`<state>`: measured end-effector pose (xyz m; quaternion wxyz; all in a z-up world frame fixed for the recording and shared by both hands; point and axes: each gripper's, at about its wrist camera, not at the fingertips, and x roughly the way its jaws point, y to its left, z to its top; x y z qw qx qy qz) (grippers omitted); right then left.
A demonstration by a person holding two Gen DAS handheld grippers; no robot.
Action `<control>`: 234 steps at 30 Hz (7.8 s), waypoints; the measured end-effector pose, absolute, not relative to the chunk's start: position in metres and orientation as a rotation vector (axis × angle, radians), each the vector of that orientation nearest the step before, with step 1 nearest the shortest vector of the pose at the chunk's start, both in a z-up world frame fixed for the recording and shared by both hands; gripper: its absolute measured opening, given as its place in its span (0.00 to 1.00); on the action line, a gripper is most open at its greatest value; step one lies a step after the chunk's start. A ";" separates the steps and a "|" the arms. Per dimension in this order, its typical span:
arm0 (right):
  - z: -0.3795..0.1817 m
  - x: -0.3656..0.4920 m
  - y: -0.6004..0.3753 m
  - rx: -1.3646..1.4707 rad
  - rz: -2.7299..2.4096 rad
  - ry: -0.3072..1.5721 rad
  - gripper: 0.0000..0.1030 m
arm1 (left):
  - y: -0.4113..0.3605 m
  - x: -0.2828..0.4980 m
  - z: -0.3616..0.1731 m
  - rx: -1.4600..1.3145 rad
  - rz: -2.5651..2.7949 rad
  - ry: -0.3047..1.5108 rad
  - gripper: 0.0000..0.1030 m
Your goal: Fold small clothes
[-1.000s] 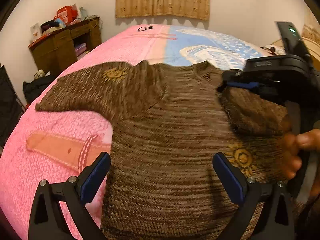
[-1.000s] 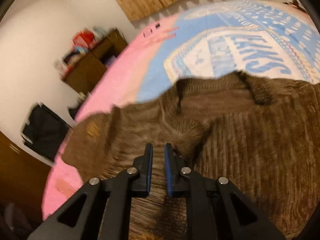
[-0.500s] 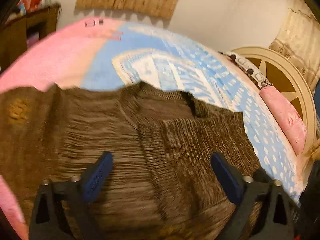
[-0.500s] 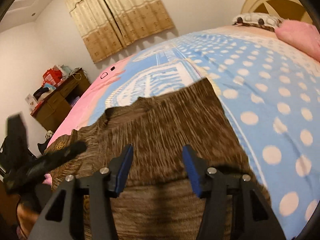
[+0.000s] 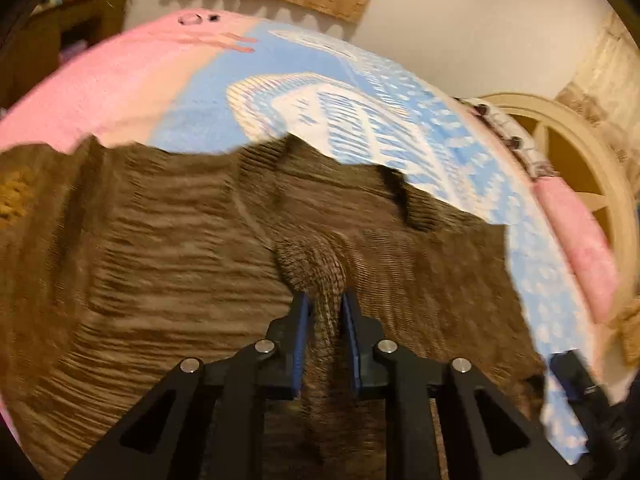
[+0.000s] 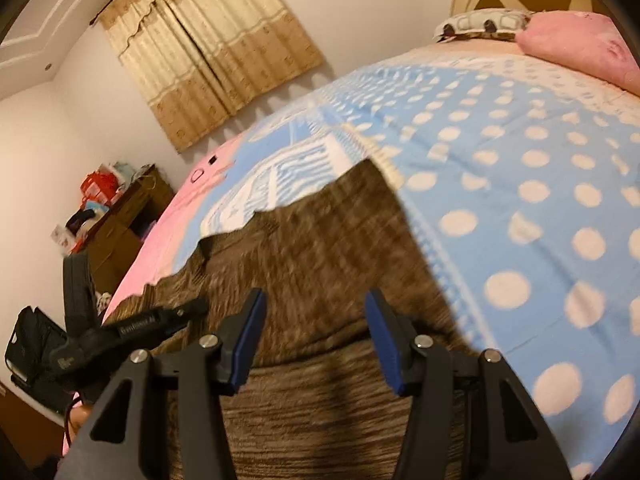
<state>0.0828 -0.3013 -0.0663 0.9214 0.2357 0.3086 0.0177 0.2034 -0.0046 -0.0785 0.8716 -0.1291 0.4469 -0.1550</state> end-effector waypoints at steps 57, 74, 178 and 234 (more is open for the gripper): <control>-0.099 0.111 -0.290 0.396 0.058 0.724 0.75 | 0.163 0.179 0.028 -0.294 0.094 0.540 0.08; -0.099 0.112 -0.291 0.410 0.069 0.718 0.76 | -0.065 0.146 -0.067 0.072 -0.328 0.781 0.11; 0.170 -0.364 -0.453 0.302 -0.405 0.011 0.72 | 0.144 -0.123 -0.094 -0.230 -0.305 0.863 0.68; -0.076 -0.173 -0.337 0.341 0.414 0.959 0.11 | 0.116 -0.126 -0.104 -0.380 -0.569 1.022 0.11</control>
